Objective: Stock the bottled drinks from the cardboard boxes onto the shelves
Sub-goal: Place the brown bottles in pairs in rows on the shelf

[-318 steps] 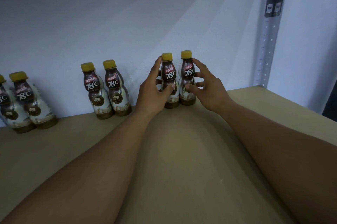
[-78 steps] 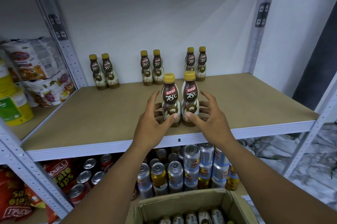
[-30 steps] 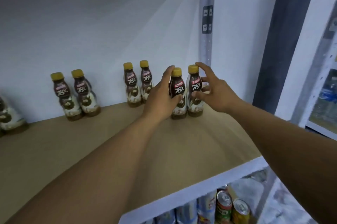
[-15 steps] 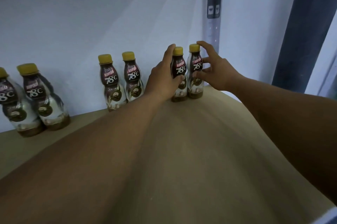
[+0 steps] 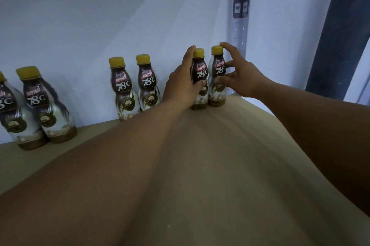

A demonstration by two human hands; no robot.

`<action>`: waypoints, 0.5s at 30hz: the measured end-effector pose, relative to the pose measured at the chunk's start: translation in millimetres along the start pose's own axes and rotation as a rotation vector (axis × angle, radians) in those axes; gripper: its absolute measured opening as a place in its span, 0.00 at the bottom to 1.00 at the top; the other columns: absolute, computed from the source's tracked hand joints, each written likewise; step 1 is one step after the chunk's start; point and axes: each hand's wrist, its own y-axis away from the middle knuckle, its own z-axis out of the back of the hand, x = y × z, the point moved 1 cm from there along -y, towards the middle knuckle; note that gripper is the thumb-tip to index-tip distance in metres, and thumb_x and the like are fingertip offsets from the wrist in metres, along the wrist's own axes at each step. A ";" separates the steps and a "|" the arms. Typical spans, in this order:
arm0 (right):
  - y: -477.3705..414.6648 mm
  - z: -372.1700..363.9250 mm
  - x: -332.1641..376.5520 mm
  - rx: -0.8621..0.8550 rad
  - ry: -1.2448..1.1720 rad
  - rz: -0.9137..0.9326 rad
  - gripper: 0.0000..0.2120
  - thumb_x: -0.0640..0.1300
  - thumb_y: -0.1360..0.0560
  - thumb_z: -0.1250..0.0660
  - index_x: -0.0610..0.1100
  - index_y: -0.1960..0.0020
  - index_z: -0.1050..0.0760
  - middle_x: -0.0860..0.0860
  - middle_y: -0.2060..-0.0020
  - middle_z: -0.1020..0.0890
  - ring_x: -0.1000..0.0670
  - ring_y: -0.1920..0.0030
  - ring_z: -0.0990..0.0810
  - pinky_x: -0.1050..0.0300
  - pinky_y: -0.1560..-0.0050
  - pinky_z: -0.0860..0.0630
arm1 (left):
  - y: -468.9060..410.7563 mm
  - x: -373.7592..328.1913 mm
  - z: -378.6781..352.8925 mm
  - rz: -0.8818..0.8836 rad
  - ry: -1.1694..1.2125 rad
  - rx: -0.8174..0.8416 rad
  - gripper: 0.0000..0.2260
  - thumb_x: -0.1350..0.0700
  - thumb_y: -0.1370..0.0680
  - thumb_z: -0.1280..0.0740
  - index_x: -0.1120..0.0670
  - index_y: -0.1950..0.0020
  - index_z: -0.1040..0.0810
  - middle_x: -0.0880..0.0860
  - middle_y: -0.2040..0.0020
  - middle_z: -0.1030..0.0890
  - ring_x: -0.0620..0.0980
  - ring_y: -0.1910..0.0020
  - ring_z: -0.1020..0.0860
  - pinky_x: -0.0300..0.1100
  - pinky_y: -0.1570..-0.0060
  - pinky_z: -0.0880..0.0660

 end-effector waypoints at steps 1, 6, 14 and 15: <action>0.0 0.2 -0.2 0.000 0.004 -0.001 0.42 0.42 0.22 0.28 0.63 0.20 0.50 0.42 0.32 0.24 0.46 0.49 0.17 0.48 0.42 0.21 | 0.6 -0.4 0.3 -0.002 0.001 -0.001 0.42 0.58 0.21 0.28 0.39 0.17 0.51 0.54 0.34 0.22 0.54 0.41 0.20 0.56 0.41 0.21; 0.0 -1.2 -1.9 0.002 -0.003 -0.014 0.43 0.43 0.21 0.28 0.64 0.20 0.51 0.42 0.33 0.24 0.46 0.48 0.17 0.49 0.42 0.21 | 3.2 -1.8 1.2 -0.014 -0.003 -0.008 0.42 0.58 0.20 0.28 0.39 0.17 0.52 0.54 0.31 0.23 0.54 0.39 0.20 0.56 0.40 0.21; 2.6 -1.1 0.4 -0.002 -0.010 -0.032 0.43 0.43 0.21 0.28 0.64 0.19 0.52 0.42 0.30 0.26 0.43 0.39 0.19 0.47 0.39 0.23 | 5.8 -4.9 5.2 -0.022 0.032 0.036 0.41 0.59 0.20 0.29 0.41 0.17 0.51 0.53 0.29 0.25 0.53 0.37 0.21 0.53 0.38 0.21; 3.2 -1.0 0.8 -0.002 -0.014 -0.033 0.43 0.43 0.21 0.29 0.64 0.19 0.52 0.42 0.30 0.26 0.43 0.39 0.19 0.46 0.38 0.22 | 6.0 -5.3 4.5 -0.021 0.033 0.034 0.41 0.59 0.20 0.29 0.42 0.17 0.51 0.54 0.28 0.25 0.53 0.36 0.21 0.54 0.37 0.22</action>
